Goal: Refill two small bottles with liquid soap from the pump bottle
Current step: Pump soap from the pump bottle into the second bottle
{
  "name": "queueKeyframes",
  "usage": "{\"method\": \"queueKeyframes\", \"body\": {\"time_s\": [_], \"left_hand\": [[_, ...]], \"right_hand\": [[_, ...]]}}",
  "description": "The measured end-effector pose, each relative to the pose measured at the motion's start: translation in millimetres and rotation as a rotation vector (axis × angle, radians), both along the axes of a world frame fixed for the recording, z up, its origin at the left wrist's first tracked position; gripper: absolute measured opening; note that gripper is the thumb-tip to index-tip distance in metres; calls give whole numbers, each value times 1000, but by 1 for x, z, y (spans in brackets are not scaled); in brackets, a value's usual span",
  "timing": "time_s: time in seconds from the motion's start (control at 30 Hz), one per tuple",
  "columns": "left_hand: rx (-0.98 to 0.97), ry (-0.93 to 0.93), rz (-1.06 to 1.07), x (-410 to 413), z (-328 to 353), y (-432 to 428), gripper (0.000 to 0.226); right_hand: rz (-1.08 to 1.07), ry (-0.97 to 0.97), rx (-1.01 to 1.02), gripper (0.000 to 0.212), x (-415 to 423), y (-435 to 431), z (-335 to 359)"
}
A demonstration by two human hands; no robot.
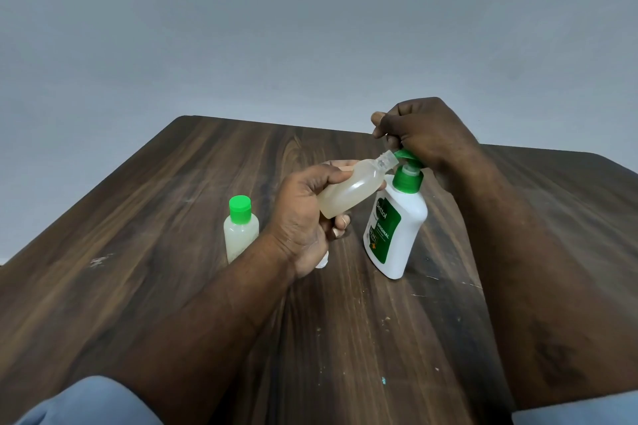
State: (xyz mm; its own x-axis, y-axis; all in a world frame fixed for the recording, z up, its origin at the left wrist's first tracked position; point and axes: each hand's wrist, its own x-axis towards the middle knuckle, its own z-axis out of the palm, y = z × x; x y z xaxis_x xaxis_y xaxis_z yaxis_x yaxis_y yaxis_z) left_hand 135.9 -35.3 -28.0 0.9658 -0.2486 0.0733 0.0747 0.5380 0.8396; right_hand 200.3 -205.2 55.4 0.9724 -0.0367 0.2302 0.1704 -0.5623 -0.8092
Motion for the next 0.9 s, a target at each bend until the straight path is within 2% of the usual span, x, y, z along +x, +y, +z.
{"method": "queueKeyframes", "body": {"time_s": [0.3,0.9], "left_hand": [[1,0,2,1,0,0,64],[3,5,4,1,0,-1,65]], "right_hand": [[5,47,24,21,-3,4,-3],[6,7,-10,20,1,3,-4]]}}
